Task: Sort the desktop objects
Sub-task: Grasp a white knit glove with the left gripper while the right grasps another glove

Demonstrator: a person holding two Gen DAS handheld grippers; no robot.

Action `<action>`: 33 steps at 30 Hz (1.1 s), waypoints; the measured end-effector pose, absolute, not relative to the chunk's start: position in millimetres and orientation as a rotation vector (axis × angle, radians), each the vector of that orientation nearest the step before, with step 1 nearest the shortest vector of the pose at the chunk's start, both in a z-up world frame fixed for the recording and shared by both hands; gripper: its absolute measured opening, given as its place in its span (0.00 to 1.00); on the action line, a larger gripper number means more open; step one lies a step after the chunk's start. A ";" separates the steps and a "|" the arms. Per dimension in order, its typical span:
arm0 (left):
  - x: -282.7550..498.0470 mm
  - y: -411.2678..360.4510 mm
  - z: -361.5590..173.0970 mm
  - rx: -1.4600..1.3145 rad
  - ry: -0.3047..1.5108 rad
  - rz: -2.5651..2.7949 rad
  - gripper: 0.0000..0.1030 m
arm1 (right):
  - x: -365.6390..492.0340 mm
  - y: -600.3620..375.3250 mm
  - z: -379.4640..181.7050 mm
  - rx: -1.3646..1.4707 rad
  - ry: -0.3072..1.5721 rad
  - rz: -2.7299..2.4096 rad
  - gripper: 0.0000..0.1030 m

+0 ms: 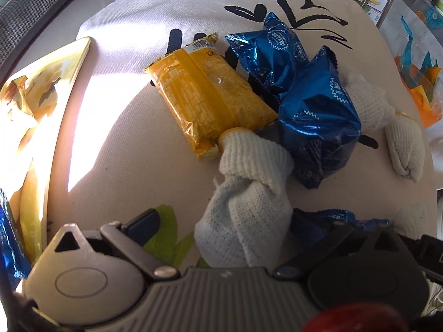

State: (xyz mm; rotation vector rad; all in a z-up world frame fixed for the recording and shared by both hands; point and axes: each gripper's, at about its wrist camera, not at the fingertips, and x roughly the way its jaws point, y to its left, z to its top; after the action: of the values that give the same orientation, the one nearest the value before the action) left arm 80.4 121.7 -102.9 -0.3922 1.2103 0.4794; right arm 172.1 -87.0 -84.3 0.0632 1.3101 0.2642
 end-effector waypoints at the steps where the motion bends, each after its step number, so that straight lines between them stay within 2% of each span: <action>1: 81.8 119.1 -103.5 -0.372 1.214 0.488 0.99 | 172.3 -86.8 -84.9 0.062 1.311 0.264 0.63; 6: 82.4 117.2 -103.0 -0.344 1.199 0.502 0.99 | 173.4 -88.0 -86.0 0.065 1.309 0.265 0.64; 9: 80.6 119.3 -98.1 -0.349 1.172 0.496 0.93 | 173.2 -89.2 -85.7 0.079 1.291 0.273 0.64; 11: 80.7 120.2 -90.7 -0.351 1.141 0.463 0.68 | 172.6 -90.2 -84.5 0.089 1.276 0.286 0.54; 12: 80.6 121.7 -87.0 -0.372 1.130 0.437 0.61 | 173.1 -90.6 -83.3 0.107 1.278 0.294 0.48; 13: 80.4 124.1 -84.2 -0.407 1.129 0.413 0.54 | 173.3 -91.7 -82.0 0.120 1.279 0.293 0.48; 23: 84.3 130.9 -52.0 -0.496 1.074 0.337 0.53 | 173.6 -97.4 -52.2 0.201 1.227 0.339 0.48; 25: 65.2 126.8 -45.9 -0.487 1.063 0.318 0.53 | 171.5 -95.8 -47.8 0.203 1.222 0.358 0.48; 29: 63.1 130.3 -53.3 -0.483 1.082 0.339 0.54 | 169.3 -90.9 -46.3 0.192 1.217 0.371 0.48; 33: 67.2 133.2 -68.1 -0.487 1.127 0.362 0.61 | 169.6 -89.3 -48.8 0.186 1.226 0.368 0.48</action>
State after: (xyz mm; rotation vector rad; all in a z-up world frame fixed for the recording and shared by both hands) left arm 67.2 133.2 -68.1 -0.4868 1.1266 0.3619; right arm 169.6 -89.3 -48.8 0.1856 1.2262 0.3683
